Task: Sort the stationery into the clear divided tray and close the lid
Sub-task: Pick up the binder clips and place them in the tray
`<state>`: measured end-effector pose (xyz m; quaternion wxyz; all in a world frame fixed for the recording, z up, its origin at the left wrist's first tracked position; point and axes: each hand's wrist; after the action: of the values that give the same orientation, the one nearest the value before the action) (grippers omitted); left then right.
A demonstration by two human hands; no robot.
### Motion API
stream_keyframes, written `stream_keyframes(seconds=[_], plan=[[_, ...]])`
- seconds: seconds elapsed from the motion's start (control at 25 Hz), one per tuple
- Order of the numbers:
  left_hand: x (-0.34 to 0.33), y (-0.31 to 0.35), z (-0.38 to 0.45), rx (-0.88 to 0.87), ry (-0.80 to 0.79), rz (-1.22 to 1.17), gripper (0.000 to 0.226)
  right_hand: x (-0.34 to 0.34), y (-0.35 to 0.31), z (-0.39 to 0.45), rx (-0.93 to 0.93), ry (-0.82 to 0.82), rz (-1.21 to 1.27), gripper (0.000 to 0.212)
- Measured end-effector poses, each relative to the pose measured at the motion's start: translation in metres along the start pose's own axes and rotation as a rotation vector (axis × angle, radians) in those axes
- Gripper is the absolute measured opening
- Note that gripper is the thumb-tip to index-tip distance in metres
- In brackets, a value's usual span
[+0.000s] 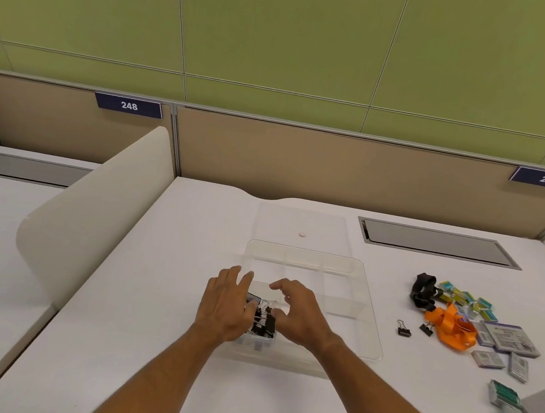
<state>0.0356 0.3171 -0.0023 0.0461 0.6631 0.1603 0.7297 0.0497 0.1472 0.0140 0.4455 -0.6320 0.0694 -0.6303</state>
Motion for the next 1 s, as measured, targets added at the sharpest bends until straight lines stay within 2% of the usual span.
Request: stream_keyframes(seconds=[0.12,0.24,0.44,1.0], plan=[[-0.006,0.007,0.001,-0.016,-0.032,0.005,0.075,0.010,0.004,-0.010,0.038,0.051,-0.186,0.055],[-0.011,0.021,0.002,-0.050,-0.028,0.030,0.082,0.019,0.015,-0.022,-0.016,0.044,-0.334,0.068],[-0.020,0.057,0.007,-0.100,-0.035,0.098,0.087,0.042,0.043,-0.045,-0.062,0.046,-0.489,0.079],[-0.062,0.203,-0.002,-0.181,-0.074,0.102,0.083,0.131,0.150,-0.104,-0.261,0.065,-0.509,0.084]])
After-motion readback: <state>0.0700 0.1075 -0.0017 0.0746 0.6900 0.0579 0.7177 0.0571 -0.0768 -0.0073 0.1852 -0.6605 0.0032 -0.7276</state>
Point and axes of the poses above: each hand's wrist, its own z-axis towards the middle knuckle, its own x-axis out of the back of the hand, y = z × x, and after that the axes turned 13 degrees about x, right-handed
